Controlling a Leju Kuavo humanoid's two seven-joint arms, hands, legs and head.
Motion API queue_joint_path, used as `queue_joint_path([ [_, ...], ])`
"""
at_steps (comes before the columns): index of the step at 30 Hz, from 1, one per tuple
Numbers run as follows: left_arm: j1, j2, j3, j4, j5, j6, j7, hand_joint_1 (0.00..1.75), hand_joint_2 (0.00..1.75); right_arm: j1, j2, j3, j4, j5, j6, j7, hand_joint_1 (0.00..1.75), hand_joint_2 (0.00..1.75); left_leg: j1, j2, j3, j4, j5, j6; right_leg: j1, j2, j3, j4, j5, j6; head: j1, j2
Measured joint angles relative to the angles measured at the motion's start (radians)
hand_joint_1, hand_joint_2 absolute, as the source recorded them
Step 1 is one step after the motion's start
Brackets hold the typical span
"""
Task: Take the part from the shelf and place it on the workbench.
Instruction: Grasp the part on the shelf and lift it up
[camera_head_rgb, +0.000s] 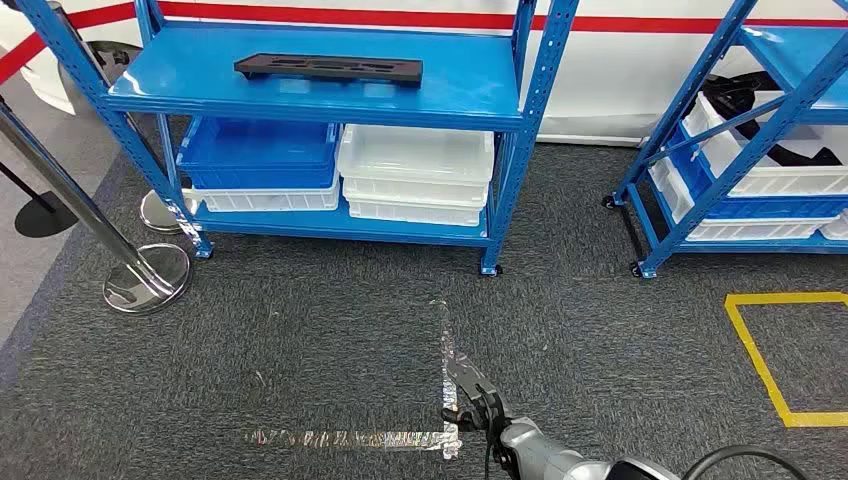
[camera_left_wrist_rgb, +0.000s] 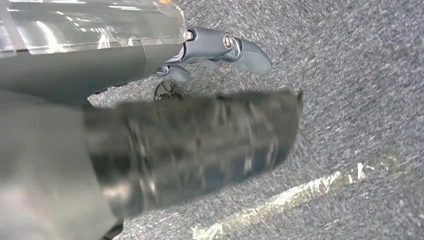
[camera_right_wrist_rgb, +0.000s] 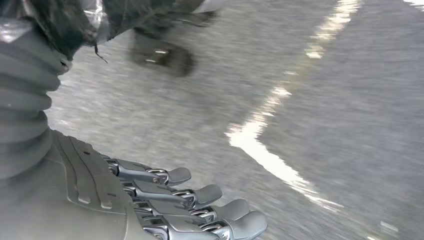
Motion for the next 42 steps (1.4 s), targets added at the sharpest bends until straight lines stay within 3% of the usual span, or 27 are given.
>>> queue_joint_path([
  [2,-0.007,0.000,-0.006,0.000,0.013,0.001,-0.001,0.00,0.00,-0.009,0.000,0.003,-0.024,0.000,0.000,-0.011,0.00,0.00,0.004,-0.003,0.005,-0.008,0.004,0.004,-0.001,0.018,-0.023,0.044,-0.025,-0.001,0.000,0.000],
  [5,-0.030,0.001,-0.033,0.002,0.052,0.002,-0.002,0.00,0.00,-0.032,0.000,0.022,-0.101,-0.002,0.003,-0.042,0.00,0.00,0.009,-0.014,0.009,-0.015,0.008,0.008,-0.007,0.048,-0.130,0.242,-0.099,0.003,0.000,0.000],
  [7,-0.041,0.001,-0.048,0.003,0.074,0.002,-0.002,0.00,0.00,-0.040,0.001,0.035,-0.148,-0.003,0.005,-0.059,0.00,0.00,0.011,-0.026,0.010,-0.013,0.006,0.006,-0.013,0.049,-0.171,0.298,-0.092,0.009,0.000,0.000],
  [9,-0.049,0.000,-0.063,0.004,0.094,0.002,-0.002,0.00,0.00,-0.052,0.001,0.046,-0.198,-0.005,0.007,-0.074,0.00,0.00,0.018,-0.038,0.011,-0.004,-0.001,-0.004,-0.021,0.049,-0.149,0.217,-0.021,0.016,0.000,0.000],
  [11,-0.060,0.001,-0.078,0.006,0.114,0.002,-0.002,0.00,0.00,-0.070,0.003,0.061,-0.254,-0.009,0.013,-0.091,0.00,0.00,0.024,-0.048,0.007,0.014,-0.015,-0.022,-0.027,0.057,-0.109,0.105,0.041,0.026,0.001,0.000],
  [13,-0.072,0.003,-0.092,0.010,0.131,0.002,-0.001,0.00,0.00,-0.088,0.007,0.077,-0.307,-0.015,0.020,-0.105,0.00,0.00,0.024,-0.053,-0.006,0.032,-0.023,-0.038,-0.026,0.069,-0.093,0.058,0.044,0.020,0.000,0.000],
  [16,-0.082,0.003,-0.114,0.014,0.154,0.001,0.001,0.00,0.00,-0.102,0.012,0.095,-0.384,-0.019,0.025,-0.123,0.00,0.00,0.027,-0.055,-0.016,0.034,-0.021,-0.054,-0.019,0.071,-0.096,0.059,0.034,-0.005,0.000,0.000],
  [18,-0.084,0.003,-0.125,0.016,0.168,0.001,0.004,0.00,0.00,-0.111,0.016,0.104,-0.428,-0.020,0.029,-0.134,0.00,0.00,0.030,-0.043,-0.024,0.053,-0.035,-0.059,-0.018,0.070,-0.093,0.057,0.033,-0.018,-0.001,0.000],
  [20,-0.087,0.001,-0.128,0.017,0.176,0.001,0.006,0.00,0.00,-0.119,0.021,0.108,-0.457,-0.020,0.035,-0.141,0.00,0.00,0.029,-0.023,-0.064,0.136,-0.073,-0.060,-0.015,0.066,-0.087,0.055,0.031,-0.029,-0.003,0.000],
  [22,-0.092,0.000,-0.131,0.017,0.180,0.001,0.006,0.00,0.00,-0.121,0.024,0.110,-0.481,-0.020,0.038,-0.144,0.00,0.00,0.027,-0.016,-0.136,0.268,-0.118,-0.056,-0.006,0.060,-0.083,0.055,0.027,-0.037,-0.003,0.000],
  [23,-0.094,0.000,-0.135,0.017,0.182,0.003,0.006,0.00,0.00,-0.121,0.025,0.114,-0.499,-0.020,0.038,-0.145,0.00,0.00,0.023,-0.015,-0.169,0.320,-0.126,-0.052,0.000,0.057,-0.080,0.055,0.024,-0.041,-0.003,0.000],
  [24,-0.095,0.000,-0.141,0.018,0.185,0.005,0.006,0.00,0.00,-0.123,0.027,0.119,-0.523,-0.019,0.039,-0.147,0.00,0.00,0.018,-0.015,-0.188,0.339,-0.115,-0.044,0.005,0.056,-0.077,0.055,0.022,-0.045,-0.003,0.000],
  [25,-0.098,0.001,-0.148,0.018,0.188,0.010,0.007,0.00,0.00,-0.128,0.030,0.127,-0.550,-0.019,0.039,-0.150,0.00,0.00,0.011,-0.015,-0.187,0.318,-0.086,-0.036,0.008,0.056,-0.073,0.055,0.019,-0.048,-0.003,0.000],
  [27,-0.111,0.004,-0.163,0.021,0.195,0.023,0.007,0.00,0.00,-0.142,0.039,0.143,-0.607,-0.017,0.040,-0.157,0.00,0.00,-0.010,-0.014,-0.143,0.195,0.000,-0.013,0.010,0.055,-0.061,0.053,0.012,-0.053,-0.002,0.000],
  [29,-0.131,0.007,-0.181,0.024,0.203,0.039,0.007,0.00,0.00,-0.156,0.047,0.160,-0.661,-0.017,0.040,-0.164,0.00,0.00,-0.028,-0.012,-0.100,0.091,0.047,0.004,0.011,0.053,-0.058,0.049,0.010,-0.050,-0.003,0.000],
  [31,-0.148,0.009,-0.201,0.028,0.209,0.057,0.007,0.00,0.00,-0.165,0.052,0.180,-0.715,-0.016,0.040,-0.168,0.00,0.00,-0.036,-0.011,-0.087,0.056,0.047,0.011,0.011,0.050,-0.061,0.042,0.013,-0.044,-0.003,0.000],
  [34,-0.163,0.010,-0.230,0.031,0.218,0.079,0.015,0.00,0.00,-0.184,0.062,0.214,-0.795,-0.021,0.040,-0.173,0.00,0.00,-0.024,-0.011,-0.062,0.008,0.047,0.015,0.016,0.051,-0.071,0.059,-0.004,-0.034,-0.002,0.000],
  [36,-0.177,0.011,-0.252,0.034,0.222,0.083,0.030,0.00,0.00,-0.204,0.065,0.239,-0.840,-0.030,0.041,-0.177,0.00,0.00,-0.018,-0.011,-0.050,-0.008,0.049,0.018,0.014,0.055,-0.115,0.150,-0.046,-0.025,-0.001,0.000],
  [38,-0.186,0.011,-0.276,0.036,0.226,0.077,0.046,0.00,0.00,-0.215,0.065,0.262,-0.873,-0.038,0.042,-0.178,0.00,0.00,-0.016,-0.013,-0.049,-0.006,0.044,0.021,0.008,0.055,-0.184,0.271,-0.081,-0.015,0.000,0.000],
  [39,-0.188,0.011,-0.286,0.037,0.227,0.072,0.052,0.00,0.00,-0.216,0.065,0.271,-0.887,-0.039,0.042,-0.178,0.00,0.00,-0.014,-0.015,-0.048,-0.003,0.040,0.020,0.003,0.055,-0.206,0.297,-0.076,-0.009,0.000,0.000],
  [40,-0.189,0.011,-0.296,0.037,0.227,0.067,0.056,0.00,0.00,-0.217,0.065,0.278,-0.900,-0.039,0.042,-0.178,0.00,0.00,-0.011,-0.017,-0.047,0.001,0.035,0.017,-0.001,0.055,-0.210,0.287,-0.053,-0.004,0.000,0.000],
  [42,-0.192,0.012,-0.310,0.038,0.227,0.060,0.060,0.00,0.00,-0.222,0.065,0.288,-0.922,-0.039,0.044,-0.178,0.00,0.00,-0.002,-0.019,-0.045,0.018,0.019,0.006,-0.008,0.056,-0.169,0.176,0.021,0.007,0.000,0.000],
])
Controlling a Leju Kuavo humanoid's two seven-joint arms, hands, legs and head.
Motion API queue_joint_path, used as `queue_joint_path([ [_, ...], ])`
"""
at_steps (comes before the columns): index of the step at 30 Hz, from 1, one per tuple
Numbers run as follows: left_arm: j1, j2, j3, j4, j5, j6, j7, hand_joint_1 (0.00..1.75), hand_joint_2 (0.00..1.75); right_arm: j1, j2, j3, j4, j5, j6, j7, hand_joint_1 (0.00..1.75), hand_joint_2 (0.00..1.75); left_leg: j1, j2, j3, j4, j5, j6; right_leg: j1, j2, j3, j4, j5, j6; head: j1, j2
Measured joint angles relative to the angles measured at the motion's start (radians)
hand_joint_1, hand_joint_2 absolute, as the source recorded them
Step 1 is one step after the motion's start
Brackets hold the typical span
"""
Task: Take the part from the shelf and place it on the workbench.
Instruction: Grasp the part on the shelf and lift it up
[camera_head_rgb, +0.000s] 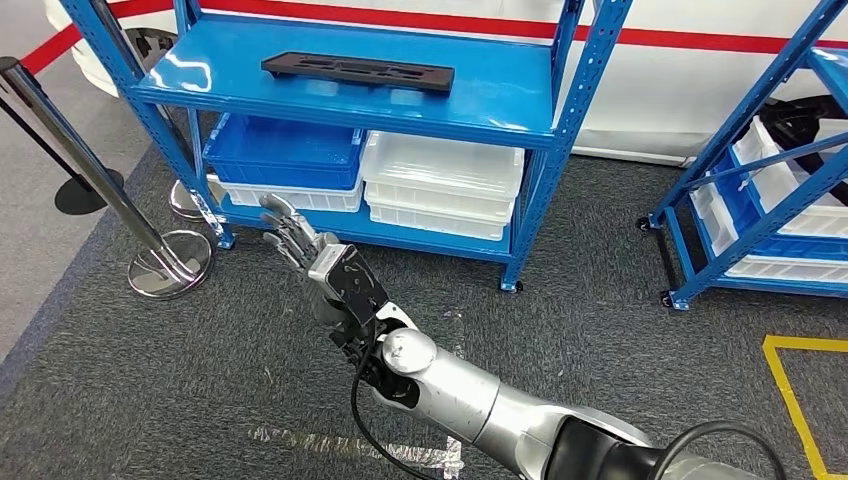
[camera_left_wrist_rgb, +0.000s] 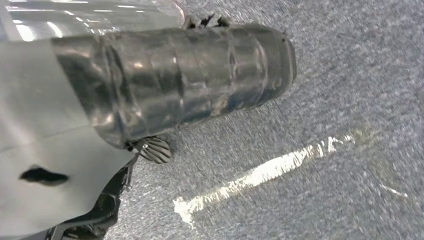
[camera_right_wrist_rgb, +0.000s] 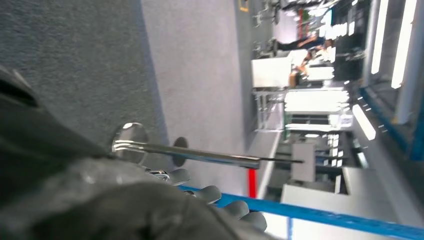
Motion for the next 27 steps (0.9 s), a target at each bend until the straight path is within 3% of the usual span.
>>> queue_joint_path([
  [1,-0.003,0.001,-0.006,0.001,0.000,-0.003,0.001,0.00,0.00,-0.004,0.000,0.004,-0.010,0.000,0.001,0.000,0.00,0.00,0.002,-0.001,-0.001,0.011,-0.009,-0.007,0.000,0.001,0.026,-0.058,0.023,0.002,0.000,0.000],
  [3,-0.009,0.002,-0.016,0.002,-0.001,-0.005,0.002,0.00,0.00,-0.008,0.001,0.011,-0.025,0.001,0.002,0.000,0.00,0.00,0.002,-0.003,-0.006,0.023,-0.020,-0.019,0.002,0.004,0.053,-0.115,0.029,-0.008,0.000,0.000],
  [8,-0.017,0.005,-0.033,0.005,-0.002,-0.006,0.012,0.00,0.00,-0.014,0.002,0.021,-0.051,0.002,0.003,0.000,0.00,0.00,0.004,0.001,-0.017,0.048,-0.039,-0.039,0.002,0.003,0.075,-0.134,0.019,-0.043,-0.001,0.000],
  [9,-0.019,0.005,-0.034,0.005,-0.002,-0.006,0.014,0.00,0.00,-0.017,0.003,0.023,-0.054,0.002,0.003,0.000,0.00,0.00,0.006,0.003,-0.035,0.085,-0.053,-0.043,0.001,0.002,0.083,-0.137,0.016,-0.049,-0.002,0.000],
  [11,-0.022,0.005,-0.039,0.006,-0.002,-0.007,0.020,0.00,0.00,-0.023,0.003,0.027,-0.056,0.003,0.005,0.000,0.00,0.00,0.008,0.005,-0.102,0.206,-0.088,-0.049,0.003,-0.001,0.099,-0.139,0.005,-0.057,-0.002,0.000],
  [13,-0.022,0.005,-0.044,0.008,-0.002,-0.008,0.028,0.00,0.00,-0.024,0.003,0.029,-0.056,0.002,0.007,0.000,0.00,0.00,0.011,0.006,-0.172,0.299,-0.092,-0.052,0.006,0.000,0.116,-0.139,-0.010,-0.060,-0.002,0.000],
  [14,-0.022,0.006,-0.047,0.009,-0.003,-0.008,0.032,0.00,0.00,-0.024,0.003,0.030,-0.056,0.002,0.009,0.000,0.00,0.00,0.011,0.006,-0.185,0.296,-0.067,-0.051,0.006,0.001,0.127,-0.139,-0.019,-0.059,-0.002,0.000],
  [15,-0.022,0.006,-0.048,0.010,-0.005,-0.008,0.036,0.00,0.00,-0.026,0.003,0.033,-0.056,0.002,0.011,0.000,0.00,0.00,0.011,0.006,-0.177,0.254,-0.024,-0.049,0.006,0.003,0.141,-0.139,-0.030,-0.058,-0.002,0.000],
  [17,-0.026,0.006,-0.052,0.011,-0.008,-0.009,0.040,0.00,0.00,-0.030,0.003,0.038,-0.056,0.004,0.013,0.000,0.00,0.00,0.009,0.007,-0.131,0.130,0.056,-0.045,0.007,0.004,0.168,-0.142,-0.052,-0.051,-0.003,0.000],
  [18,-0.029,0.006,-0.055,0.011,-0.009,-0.009,0.041,0.00,0.00,-0.034,0.002,0.041,-0.056,0.006,0.014,0.002,0.00,0.00,0.005,0.007,-0.106,0.079,0.070,-0.041,0.007,0.004,0.178,-0.146,-0.060,-0.045,-0.004,0.000],
  [21,-0.037,0.006,-0.062,0.012,-0.010,-0.009,0.047,0.00,0.00,-0.039,0.002,0.044,-0.058,0.008,0.013,0.006,0.00,0.00,-0.005,0.007,-0.069,0.023,0.041,-0.025,0.009,0.003,0.192,-0.162,-0.064,-0.028,-0.007,0.000],
  [23,-0.037,0.007,-0.063,0.013,-0.011,-0.010,0.050,0.00,0.00,-0.040,0.001,0.044,-0.059,0.008,0.013,0.009,0.00,0.00,-0.002,0.006,-0.049,0.005,0.031,-0.012,0.007,0.002,0.176,-0.127,-0.052,-0.021,-0.005,0.000],
  [24,-0.037,0.008,-0.063,0.013,-0.011,-0.010,0.051,0.00,0.00,-0.041,0.001,0.044,-0.059,0.008,0.013,0.009,0.00,0.00,0.000,0.004,-0.034,-0.001,0.025,-0.006,0.007,0.002,0.145,-0.078,-0.046,-0.018,-0.005,0.000],
  [26,-0.039,0.010,-0.064,0.015,-0.011,-0.011,0.051,0.00,0.00,-0.040,-0.001,0.044,-0.059,0.008,0.013,0.010,0.00,0.00,0.001,0.003,-0.008,-0.009,0.007,0.004,0.007,0.002,0.044,0.057,-0.058,-0.016,-0.004,0.000],
  [27,-0.039,0.010,-0.064,0.015,-0.011,-0.011,0.052,0.00,0.00,-0.039,-0.002,0.044,-0.058,0.008,0.012,0.010,0.00,0.00,0.000,0.001,0.006,-0.010,-0.004,0.006,0.008,0.002,-0.010,0.113,-0.081,-0.015,-0.004,0.000],
])
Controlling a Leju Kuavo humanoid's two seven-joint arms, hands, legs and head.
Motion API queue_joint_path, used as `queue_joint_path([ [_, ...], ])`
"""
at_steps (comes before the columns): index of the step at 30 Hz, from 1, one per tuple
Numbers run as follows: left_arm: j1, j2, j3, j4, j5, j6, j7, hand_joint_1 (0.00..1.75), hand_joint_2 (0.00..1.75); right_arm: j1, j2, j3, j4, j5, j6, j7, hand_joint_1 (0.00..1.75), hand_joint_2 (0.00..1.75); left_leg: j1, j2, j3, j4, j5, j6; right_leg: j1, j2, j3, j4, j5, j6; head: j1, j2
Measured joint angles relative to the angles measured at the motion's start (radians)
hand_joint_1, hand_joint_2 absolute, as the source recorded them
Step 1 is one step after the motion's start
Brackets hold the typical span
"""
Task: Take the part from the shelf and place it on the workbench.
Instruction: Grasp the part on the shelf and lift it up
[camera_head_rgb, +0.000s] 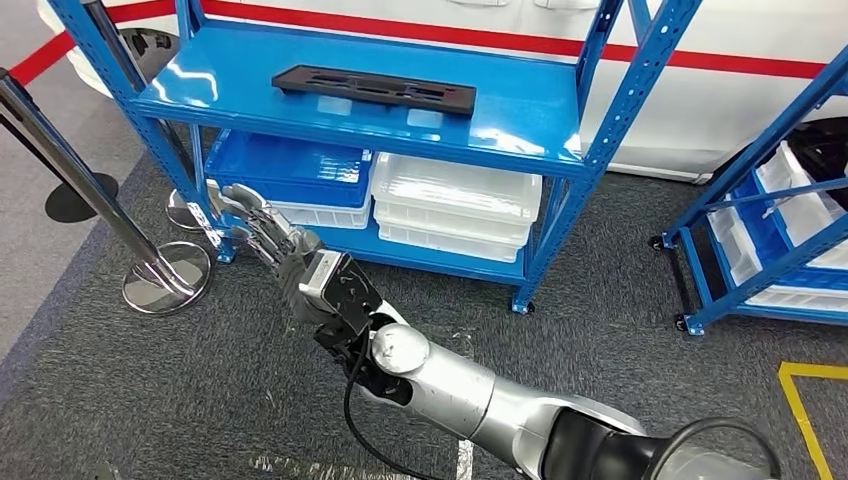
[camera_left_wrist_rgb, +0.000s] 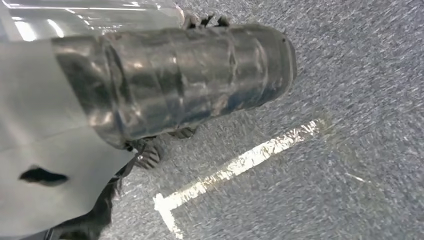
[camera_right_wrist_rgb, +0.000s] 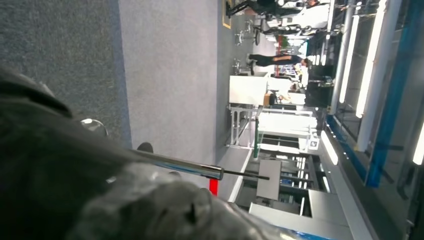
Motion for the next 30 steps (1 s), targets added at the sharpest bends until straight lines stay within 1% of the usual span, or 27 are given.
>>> queue_joint_path([
  [1,0.001,0.000,0.000,0.000,0.000,-0.001,0.000,0.00,0.00,0.001,-0.002,0.000,0.000,0.000,0.000,0.000,0.00,0.00,0.000,-0.002,0.016,0.000,-0.014,0.001,0.000,0.000,-0.043,0.029,-0.023,0.001,0.000,0.000],
  [2,0.002,0.000,0.000,0.000,0.000,-0.001,0.001,0.00,0.00,0.002,-0.003,0.000,0.000,0.000,-0.001,0.001,0.00,0.00,-0.001,-0.005,0.037,0.000,-0.029,0.001,0.000,0.000,-0.070,0.028,-0.035,0.001,0.000,0.000],
  [3,0.003,0.000,0.000,0.000,0.000,-0.002,0.001,0.00,0.00,0.003,-0.004,0.000,0.000,0.000,-0.001,0.001,0.00,0.00,-0.001,-0.007,0.060,0.000,-0.045,0.000,0.001,0.000,-0.082,-0.002,-0.025,0.000,0.000,0.000],
  [4,0.003,-0.001,0.000,0.000,0.000,-0.002,0.001,0.00,0.00,0.003,-0.005,0.000,0.000,0.000,-0.001,0.001,0.00,0.00,-0.001,-0.008,0.086,0.000,-0.064,-0.002,0.001,0.000,-0.081,-0.058,0.016,-0.003,0.000,0.000],
  [6,0.002,-0.002,-0.001,0.000,0.000,-0.003,0.001,0.00,0.00,0.002,-0.006,0.000,0.002,-0.001,-0.002,0.002,0.00,0.00,-0.002,-0.011,0.124,0.003,-0.103,-0.008,0.007,0.000,-0.069,-0.188,0.158,-0.014,-0.002,0.000],
  [7,0.000,-0.002,-0.002,0.001,0.000,-0.004,0.002,0.00,0.00,0.001,-0.007,0.000,0.003,-0.001,-0.002,0.005,0.00,0.00,-0.003,-0.012,0.135,0.004,-0.119,-0.013,0.011,0.001,-0.064,-0.229,0.216,-0.021,-0.004,0.000],
  [8,-0.001,-0.002,-0.003,0.001,0.000,-0.004,0.002,0.00,0.00,0.001,-0.008,0.001,0.004,-0.002,-0.004,0.011,0.00,0.00,-0.004,-0.012,0.142,0.004,-0.128,-0.018,0.014,0.002,-0.061,-0.249,0.246,-0.028,-0.005,0.000],
  [9,-0.004,-0.002,-0.004,0.001,0.001,-0.004,0.002,0.00,0.00,-0.002,-0.008,0.002,0.005,-0.003,-0.006,0.018,0.00,0.00,-0.004,-0.013,0.147,0.009,-0.128,-0.023,0.016,0.002,-0.056,-0.253,0.242,-0.035,-0.007,0.000],
  [10,-0.006,-0.002,-0.004,0.002,0.001,-0.004,0.003,0.00,0.00,-0.005,-0.007,0.003,0.006,-0.004,-0.010,0.026,0.00,0.00,-0.003,-0.011,0.141,0.021,-0.120,-0.028,0.014,0.003,-0.045,-0.258,0.239,-0.041,-0.006,0.000],
  [11,-0.007,-0.002,-0.004,0.002,0.002,-0.003,0.002,0.00,0.00,-0.008,-0.007,0.004,0.006,-0.004,-0.014,0.031,0.00,0.00,-0.001,-0.009,0.124,0.056,-0.098,-0.031,0.013,0.003,-0.033,-0.266,0.231,-0.047,-0.006,0.000],
  [12,-0.007,-0.003,-0.005,0.002,0.002,-0.003,0.002,0.00,0.00,-0.010,-0.006,0.006,0.007,-0.004,-0.017,0.035,0.00,0.00,0.000,-0.007,0.090,0.110,-0.076,-0.035,0.011,0.002,-0.018,-0.274,0.225,-0.051,-0.007,0.000],
  [13,-0.007,-0.003,-0.007,0.002,0.002,-0.002,0.002,0.00,0.00,-0.011,-0.006,0.008,0.009,-0.003,-0.019,0.038,0.00,0.00,0.002,-0.005,0.045,0.174,-0.063,-0.040,0.009,0.003,-0.002,-0.280,0.216,-0.055,-0.007,0.000],
  [14,-0.006,-0.004,-0.011,0.002,0.002,-0.002,0.003,0.00,0.00,-0.010,-0.006,0.011,0.012,-0.003,-0.021,0.041,0.00,0.00,0.004,-0.004,-0.004,0.234,-0.068,-0.046,0.009,0.003,0.013,-0.283,0.205,-0.057,-0.006,0.000],
  [15,-0.004,-0.004,-0.015,0.002,0.003,0.000,0.004,0.00,0.00,-0.010,-0.007,0.014,0.015,-0.003,-0.022,0.042,0.00,0.00,0.007,-0.003,-0.048,0.272,-0.099,-0.051,0.008,0.004,0.028,-0.285,0.192,-0.058,-0.007,0.000],
  [16,-0.002,-0.004,-0.018,0.003,0.003,0.002,0.006,0.00,0.00,-0.010,-0.007,0.016,0.018,-0.003,-0.025,0.043,0.00,0.00,0.009,-0.002,-0.083,0.288,-0.145,-0.055,0.008,0.006,0.045,-0.286,0.178,-0.059,-0.006,0.000],
  [17,-0.001,-0.004,-0.019,0.004,0.003,0.004,0.008,0.00,0.00,-0.010,-0.007,0.018,0.021,-0.001,-0.030,0.044,0.00,0.44,0.010,-0.001,-0.109,0.281,-0.188,-0.057,0.008,0.008,0.065,-0.285,0.162,-0.058,-0.006,0.000],
  [18,0.000,-0.004,-0.020,0.005,0.003,0.006,0.011,0.00,0.00,-0.010,-0.007,0.018,0.023,0.003,-0.038,0.046,0.00,0.87,0.011,0.000,-0.123,0.254,-0.209,-0.058,0.008,0.009,0.087,-0.285,0.146,-0.057,-0.007,0.000],
  [19,0.000,-0.004,-0.020,0.005,0.003,0.007,0.014,0.00,0.00,-0.010,-0.007,0.018,0.025,0.009,-0.047,0.047,0.00,1.31,0.012,0.001,-0.128,0.208,-0.192,-0.057,0.008,0.010,0.111,-0.285,0.128,-0.054,-0.006,0.000],
  [20,-0.001,-0.003,-0.020,0.005,0.003,0.007,0.017,0.00,0.00,-0.010,-0.007,0.018,0.027,0.017,-0.058,0.050,0.00,1.75,0.012,0.002,-0.125,0.148,-0.129,-0.055,0.008,0.010,0.129,-0.285,0.112,-0.052,-0.006,0.000],
  [22,-0.002,-0.002,-0.021,0.006,0.003,0.005,0.022,0.00,0.00,-0.013,-0.007,0.019,0.032,0.034,-0.079,0.057,0.00,1.75,0.007,0.005,-0.118,0.040,0.027,-0.046,0.011,0.012,0.157,-0.280,0.081,-0.042,-0.008,0.000],
  [23,-0.003,-0.002,-0.021,0.007,0.003,0.004,0.025,0.00,0.00,-0.015,-0.007,0.020,0.034,0.043,-0.090,0.061,0.00,1.31,0.005,0.005,-0.115,0.011,0.080,-0.040,0.013,0.014,0.165,-0.277,0.072,-0.036,-0.009,0.000],
  [24,-0.004,-0.002,-0.021,0.008,0.003,0.003,0.027,0.00,0.00,-0.017,-0.006,0.021,0.036,0.050,-0.100,0.066,0.00,0.87,0.003,0.005,-0.113,0.000,0.100,-0.034,0.015,0.015,0.171,-0.271,0.068,-0.029,-0.009,0.000],
  [26,-0.007,-0.002,-0.021,0.008,0.003,0.002,0.031,0.00,0.00,-0.021,-0.006,0.023,0.038,0.063,-0.114,0.073,0.00,0.00,0.003,0.005,-0.099,-0.002,0.103,-0.021,0.013,0.014,0.157,-0.237,0.076,-0.018,-0.008,0.000],
  [27,-0.010,-0.003,-0.021,0.008,0.002,0.002,0.032,0.00,0.00,-0.024,-0.006,0.024,0.039,0.067,-0.119,0.075,0.00,0.00,0.003,0.005,-0.093,-0.005,0.100,-0.015,0.011,0.012,0.135,-0.198,0.083,-0.015,-0.008,0.000],
  [28,-0.012,-0.002,-0.021,0.008,0.002,0.002,0.033,0.00,0.00,-0.026,-0.006,0.025,0.041,0.070,-0.123,0.078,0.00,0.00,0.003,0.005,-0.085,-0.006,0.095,-0.008,0.010,0.010,0.102,-0.145,0.081,-0.012,-0.008,0.000],
  [29,-0.014,-0.001,-0.022,0.008,0.002,0.003,0.035,0.00,0.00,-0.026,-0.007,0.026,0.044,0.072,-0.126,0.080,0.00,0.00,0.002,0.005,-0.079,-0.006,0.089,-0.002,0.009,0.009,0.062,-0.086,0.063,-0.010,-0.007,0.000],
  [30,-0.015,-0.001,-0.022,0.008,0.002,0.003,0.037,0.00,0.00,-0.027,-0.007,0.026,0.047,0.073,-0.128,0.081,0.00,0.00,0.001,0.004,-0.073,-0.006,0.082,0.003,0.009,0.008,0.024,-0.034,0.030,-0.009,-0.007,0.000],
])
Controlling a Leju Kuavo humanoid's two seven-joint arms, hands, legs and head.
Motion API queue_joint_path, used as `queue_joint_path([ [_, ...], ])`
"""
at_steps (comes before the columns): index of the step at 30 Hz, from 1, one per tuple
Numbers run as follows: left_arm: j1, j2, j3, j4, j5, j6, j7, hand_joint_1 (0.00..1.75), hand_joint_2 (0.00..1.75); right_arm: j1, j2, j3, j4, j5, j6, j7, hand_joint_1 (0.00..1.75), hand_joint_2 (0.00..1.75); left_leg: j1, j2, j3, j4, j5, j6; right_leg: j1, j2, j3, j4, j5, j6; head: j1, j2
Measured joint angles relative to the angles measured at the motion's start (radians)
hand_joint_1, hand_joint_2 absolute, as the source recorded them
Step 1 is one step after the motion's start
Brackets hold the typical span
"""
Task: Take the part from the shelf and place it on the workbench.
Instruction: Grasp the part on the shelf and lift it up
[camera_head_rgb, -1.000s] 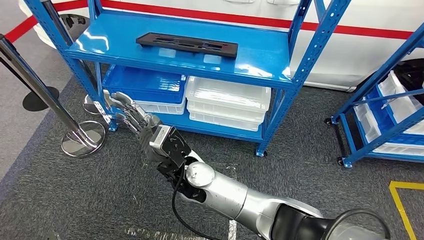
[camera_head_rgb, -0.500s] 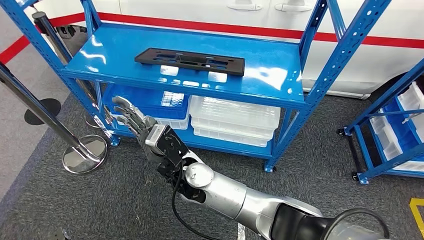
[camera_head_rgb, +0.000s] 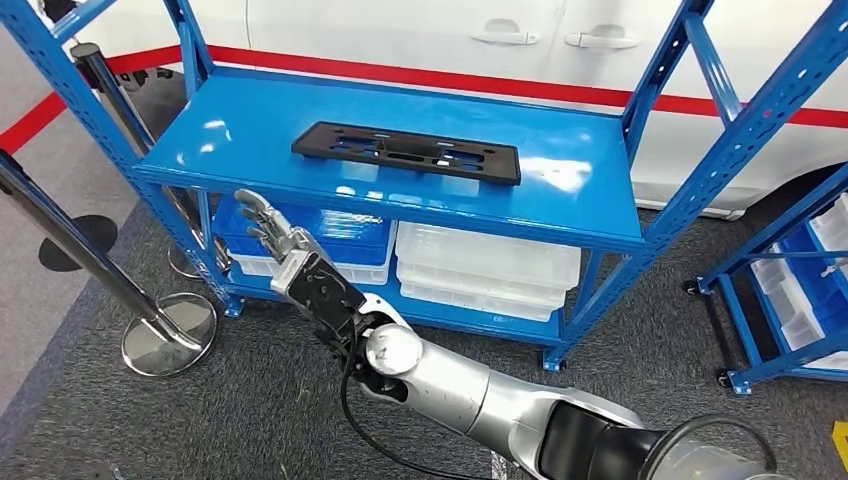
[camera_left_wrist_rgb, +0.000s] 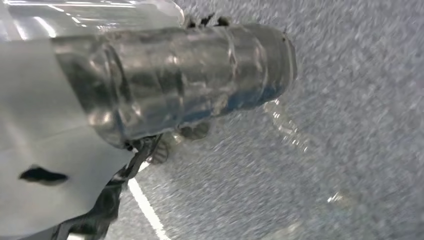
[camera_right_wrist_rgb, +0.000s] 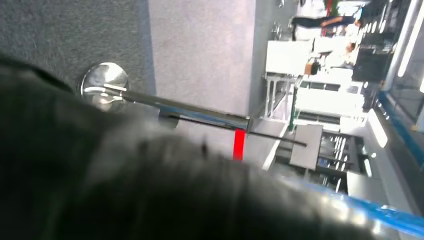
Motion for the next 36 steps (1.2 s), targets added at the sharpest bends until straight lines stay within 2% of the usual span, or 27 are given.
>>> queue_joint_path([
  [1,-0.001,0.001,0.000,0.000,0.000,0.001,0.002,0.00,0.00,0.000,-0.001,0.000,0.003,0.000,-0.001,0.001,0.00,0.00,-0.001,-0.002,0.006,0.001,-0.008,0.003,0.000,0.000,-0.034,0.037,-0.039,0.001,0.000,0.000],
  [2,-0.001,0.000,0.000,0.000,0.000,0.002,0.005,0.00,0.00,0.000,-0.001,0.000,0.006,0.001,-0.002,0.001,0.00,0.00,-0.002,-0.004,0.011,0.003,-0.015,0.003,0.000,0.000,-0.055,0.049,-0.068,0.001,0.000,0.000],
  [3,-0.002,0.000,-0.001,0.000,0.000,0.002,0.008,0.00,0.00,-0.001,-0.002,0.001,0.010,0.001,-0.002,0.001,0.00,0.00,-0.003,-0.007,0.017,0.006,-0.024,0.002,0.000,0.000,-0.062,0.030,-0.074,0.000,0.000,0.000],
  [4,-0.002,-0.001,-0.003,0.000,0.000,0.003,0.011,0.00,0.00,-0.002,-0.002,0.003,0.014,0.002,-0.002,0.001,0.00,0.00,-0.003,-0.009,0.024,0.009,-0.033,0.001,0.001,0.000,-0.056,-0.016,-0.050,-0.003,0.000,0.000],
  [6,-0.005,-0.003,-0.010,0.000,0.000,0.004,0.017,0.00,0.00,-0.006,-0.003,0.006,0.022,0.005,-0.007,0.001,0.00,0.00,-0.004,-0.010,0.038,0.017,-0.052,-0.004,0.007,-0.014,-0.025,-0.144,0.055,-0.016,0.001,0.000],
  [8,-0.007,-0.004,-0.015,0.000,-0.001,0.005,0.025,0.00,0.00,-0.010,-0.004,0.007,0.028,0.008,-0.015,0.003,0.00,0.00,-0.006,-0.007,0.043,0.020,-0.064,-0.012,0.015,-0.026,-0.007,-0.221,0.125,-0.029,0.002,0.000],
  [10,-0.008,-0.004,-0.017,0.000,-0.002,0.005,0.034,0.00,0.00,-0.014,-0.004,0.007,0.034,0.005,-0.016,0.006,0.00,0.00,-0.008,-0.002,0.047,0.020,-0.067,-0.022,0.017,-0.020,-0.001,-0.237,0.136,-0.038,0.003,0.000],
  [12,-0.011,-0.004,-0.017,0.000,-0.003,0.005,0.042,0.00,0.00,-0.019,-0.004,0.007,0.040,-0.004,-0.011,0.009,0.00,0.00,-0.006,0.003,0.047,0.034,-0.083,-0.033,0.011,-0.008,0.012,-0.245,0.142,-0.046,0.003,0.000],
  [14,-0.016,-0.004,-0.021,0.000,-0.006,0.005,0.048,0.00,0.00,-0.024,-0.004,0.007,0.047,-0.013,-0.005,0.010,0.00,0.00,-0.003,0.004,0.015,0.108,-0.128,-0.043,0.007,0.002,0.023,-0.250,0.144,-0.052,0.003,0.000],
  [16,-0.018,-0.004,-0.026,0.000,-0.008,0.005,0.053,0.00,0.00,-0.026,-0.004,0.007,0.052,-0.019,0.000,0.010,0.00,0.00,0.001,0.004,-0.049,0.236,-0.181,-0.051,0.006,0.014,0.025,-0.249,0.142,-0.055,0.003,0.000],
  [17,-0.017,-0.005,-0.028,0.000,-0.008,0.005,0.055,0.00,0.00,-0.026,-0.004,0.007,0.056,-0.022,0.003,0.010,0.00,0.00,0.004,0.004,-0.081,0.290,-0.199,-0.055,0.006,0.021,0.026,-0.248,0.140,-0.056,0.003,0.000],
  [18,-0.016,-0.005,-0.028,0.000,-0.008,0.005,0.055,0.00,0.00,-0.026,-0.004,0.007,0.059,-0.024,0.004,0.010,0.00,0.00,0.006,0.004,-0.100,0.316,-0.202,-0.058,0.006,0.030,0.026,-0.247,0.139,-0.057,0.003,0.000],
  [19,-0.015,-0.005,-0.028,0.000,-0.006,0.005,0.054,0.00,0.00,-0.026,-0.004,0.007,0.063,-0.027,0.006,0.010,0.00,0.00,0.009,0.004,-0.103,0.307,-0.187,-0.060,0.006,0.041,0.026,-0.244,0.137,-0.056,0.003,0.000],
  [20,-0.015,-0.004,-0.028,0.001,-0.004,0.004,0.051,0.00,0.00,-0.027,-0.004,0.007,0.067,-0.031,0.010,0.009,0.00,0.00,0.010,0.001,-0.088,0.264,-0.156,-0.060,0.006,0.051,0.027,-0.242,0.135,-0.055,0.003,0.000],
  [21,-0.015,-0.002,-0.028,0.001,-0.001,0.002,0.045,0.00,0.00,-0.028,-0.003,0.007,0.071,-0.036,0.014,0.007,0.00,0.00,0.012,-0.006,-0.060,0.197,-0.115,-0.059,0.006,0.060,0.027,-0.239,0.133,-0.054,0.003,0.000],
  [22,-0.015,0.001,-0.029,0.001,0.003,-0.001,0.035,0.00,0.00,-0.031,-0.001,0.007,0.077,-0.041,0.020,0.002,0.00,0.00,0.013,-0.024,-0.028,0.123,-0.082,-0.056,0.005,0.069,0.028,-0.236,0.130,-0.051,0.003,0.000],
  [24,-0.014,0.009,-0.029,0.001,0.013,-0.011,0.009,0.00,0.00,-0.040,0.006,0.008,0.093,-0.051,0.032,-0.009,0.00,0.00,0.011,-0.055,0.012,0.033,-0.060,-0.050,0.001,0.087,0.023,-0.233,0.129,-0.042,0.003,0.000],
  [25,-0.011,0.012,-0.029,0.002,0.018,-0.016,-0.002,0.00,0.00,-0.043,0.012,0.008,0.101,-0.054,0.037,-0.015,0.00,0.00,0.009,-0.062,0.019,0.019,-0.062,-0.045,-0.002,0.096,0.021,-0.233,0.129,-0.035,0.003,0.000],
  [27,-0.004,0.016,-0.029,0.002,0.026,-0.025,-0.016,0.00,0.00,-0.046,0.023,0.009,0.116,-0.058,0.046,-0.022,0.00,0.00,0.007,-0.047,0.030,0.013,-0.051,-0.033,-0.005,0.106,0.017,-0.233,0.128,-0.023,0.003,0.000],
  [28,-0.001,0.017,-0.029,0.003,0.029,-0.028,-0.019,0.00,0.00,-0.048,0.027,0.009,0.122,-0.058,0.049,-0.025,0.00,0.00,0.008,-0.036,0.035,0.006,-0.047,-0.027,-0.003,0.093,0.014,-0.225,0.120,-0.019,0.003,0.000],
  [29,0.001,0.019,-0.029,0.003,0.030,-0.031,-0.020,0.00,0.00,-0.050,0.030,0.009,0.128,-0.058,0.051,-0.026,0.00,0.00,0.009,-0.025,0.040,-0.001,-0.043,-0.021,-0.001,0.069,0.003,-0.199,0.102,-0.016,0.004,0.000],
  [31,0.005,0.022,-0.029,0.003,0.031,-0.034,-0.021,0.00,0.00,-0.054,0.035,0.009,0.139,-0.058,0.054,-0.028,0.00,0.00,0.008,-0.004,0.045,-0.007,-0.043,-0.014,0.001,0.015,-0.045,-0.089,0.039,-0.013,0.004,0.000],
  [32,0.008,0.023,-0.029,0.004,0.032,-0.034,-0.022,0.00,0.00,-0.055,0.036,0.009,0.143,-0.058,0.055,-0.028,0.00,0.00,0.006,0.007,0.046,-0.006,-0.044,-0.011,0.000,0.003,-0.077,-0.018,0.005,-0.011,0.005,0.000],
  [33,0.012,0.024,-0.029,0.004,0.032,-0.034,-0.022,0.00,0.00,-0.055,0.038,0.009,0.147,-0.058,0.056,-0.028,0.00,0.00,0.005,0.019,0.045,-0.004,-0.047,-0.010,-0.001,0.000,-0.103,0.037,-0.015,-0.008,0.005,0.000],
  [34,0.016,0.025,-0.029,0.005,0.032,-0.034,-0.022,0.00,0.00,-0.054,0.038,0.009,0.151,-0.058,0.056,-0.028,0.00,0.00,0.005,0.031,0.045,-0.002,-0.049,-0.010,-0.002,-0.002,-0.115,0.064,-0.018,-0.006,0.005,0.000],
  [35,0.018,0.025,-0.029,0.005,0.032,-0.033,-0.021,0.00,0.00,-0.054,0.039,0.009,0.155,-0.058,0.056,-0.028,0.00,0.00,0.005,0.039,0.045,0.000,-0.052,-0.011,-0.003,-0.004,-0.105,0.047,-0.002,-0.004,0.005,0.000],
  [36,0.020,0.025,-0.029,0.005,0.032,-0.033,-0.019,0.00,0.00,-0.055,0.041,0.009,0.159,-0.058,0.056,-0.028,0.00,0.00,0.006,0.046,0.046,0.004,-0.055,-0.014,-0.004,-0.008,-0.076,-0.007,0.028,-0.004,0.005,0.000],
])
